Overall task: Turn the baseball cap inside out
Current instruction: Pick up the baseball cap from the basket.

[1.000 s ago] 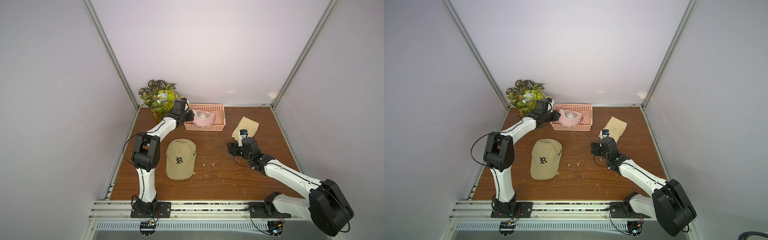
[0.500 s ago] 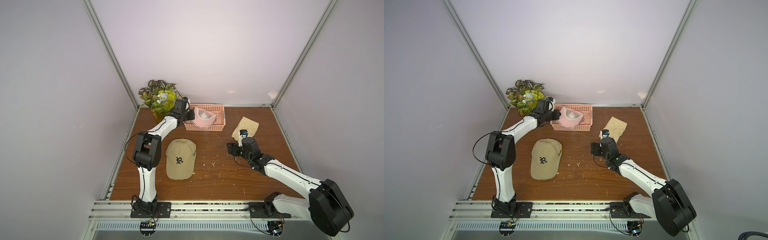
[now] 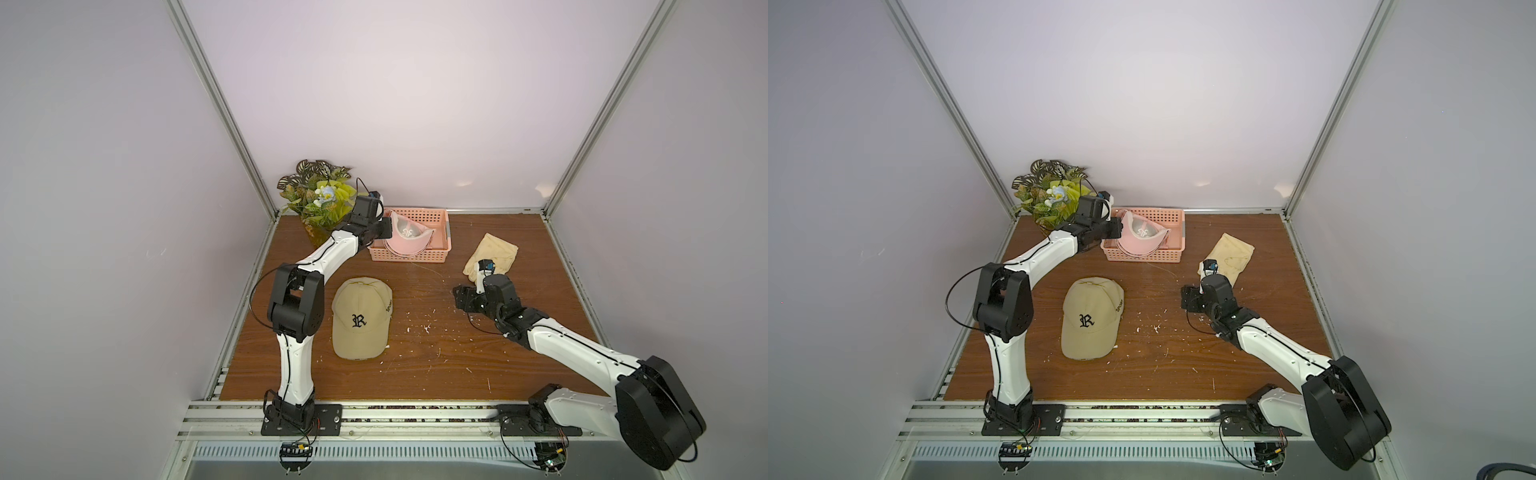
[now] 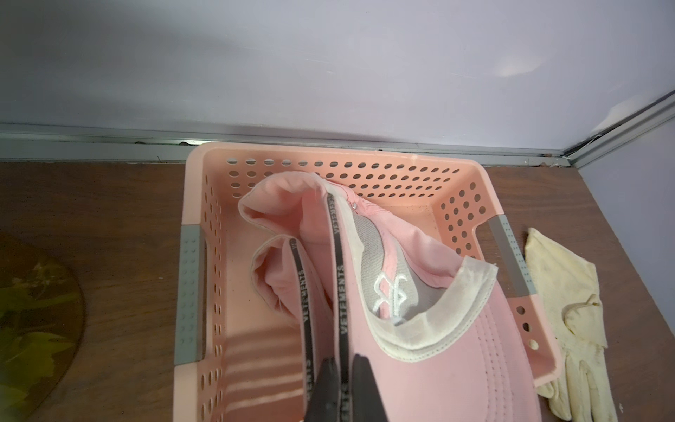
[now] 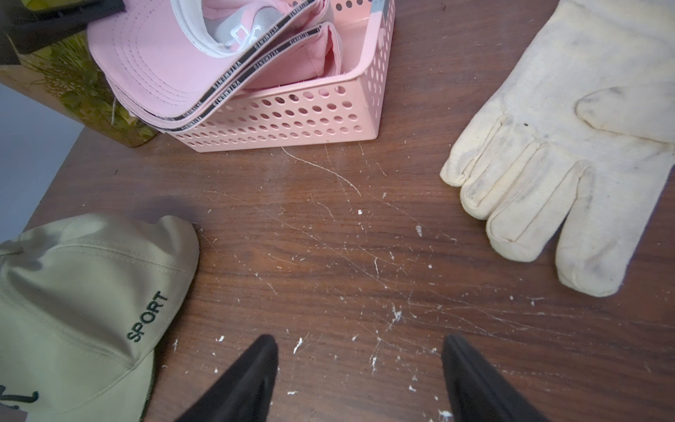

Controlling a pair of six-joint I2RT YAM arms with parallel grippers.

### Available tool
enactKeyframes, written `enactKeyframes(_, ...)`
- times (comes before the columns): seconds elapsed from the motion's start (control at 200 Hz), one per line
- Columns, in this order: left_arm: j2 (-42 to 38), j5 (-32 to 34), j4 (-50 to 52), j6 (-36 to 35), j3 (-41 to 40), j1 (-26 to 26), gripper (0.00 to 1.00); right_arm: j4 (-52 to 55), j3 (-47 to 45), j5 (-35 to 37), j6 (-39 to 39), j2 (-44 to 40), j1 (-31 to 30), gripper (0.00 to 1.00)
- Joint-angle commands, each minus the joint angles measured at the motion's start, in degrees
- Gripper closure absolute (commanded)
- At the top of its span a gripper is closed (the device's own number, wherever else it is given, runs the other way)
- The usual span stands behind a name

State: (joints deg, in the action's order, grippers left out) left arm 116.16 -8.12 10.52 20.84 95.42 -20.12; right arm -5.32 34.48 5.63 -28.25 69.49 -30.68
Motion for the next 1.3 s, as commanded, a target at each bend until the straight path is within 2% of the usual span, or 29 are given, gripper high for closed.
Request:
enactKeyframes(0.0,-1.0,2.8,1.0,-2.8,0.6,-1.4,0.95,-0.3,0.4,-0.3,1.0,-0.1,0.1,0.23)
enactKeyframes(0.115,-1.2,4.1,0.6,-4.0,0.4,-1.9,0.95,-0.3,0.4,-0.3,1.0,0.0,0.1,0.22)
enactKeyframes(0.225,-1.7,5.8,0.6,-5.5,0.1,-2.8,1.0,-0.2,0.4,-0.4,1.1,0.0,0.1,0.22)
enactKeyframes(0.355,-5.9,5.2,-4.1,-4.9,-3.8,-3.3,1.0,0.0,0.3,0.3,1.4,-0.1,0.1,0.22)
enactKeyframes(0.475,-9.7,3.1,-6.3,-2.9,-5.6,-3.3,1.0,0.0,0.8,2.3,2.7,-0.6,0.2,0.22)
enactKeyframes(0.751,-12.5,-5.2,-7.4,3.3,-5.6,-3.2,1.0,-2.8,4.7,7.3,9.4,-1.2,0.3,0.23)
enactKeyframes(0.961,-15.0,-13.2,-8.3,9.1,-5.5,-3.2,1.0,-15.5,4.6,6.3,25.0,-1.6,0.3,0.23)
enactKeyframes(1.146,-17.1,-15.7,-1.4,8.2,-3.3,-3.2,1.0,-28.7,0.6,1.0,43.5,-2.7,0.3,0.2)
enactKeyframes(1.296,-19.1,-16.8,0.9,7.1,-4.0,-3.2,1.0,-35.4,-1.6,-0.5,54.4,-3.3,0.3,0.18)
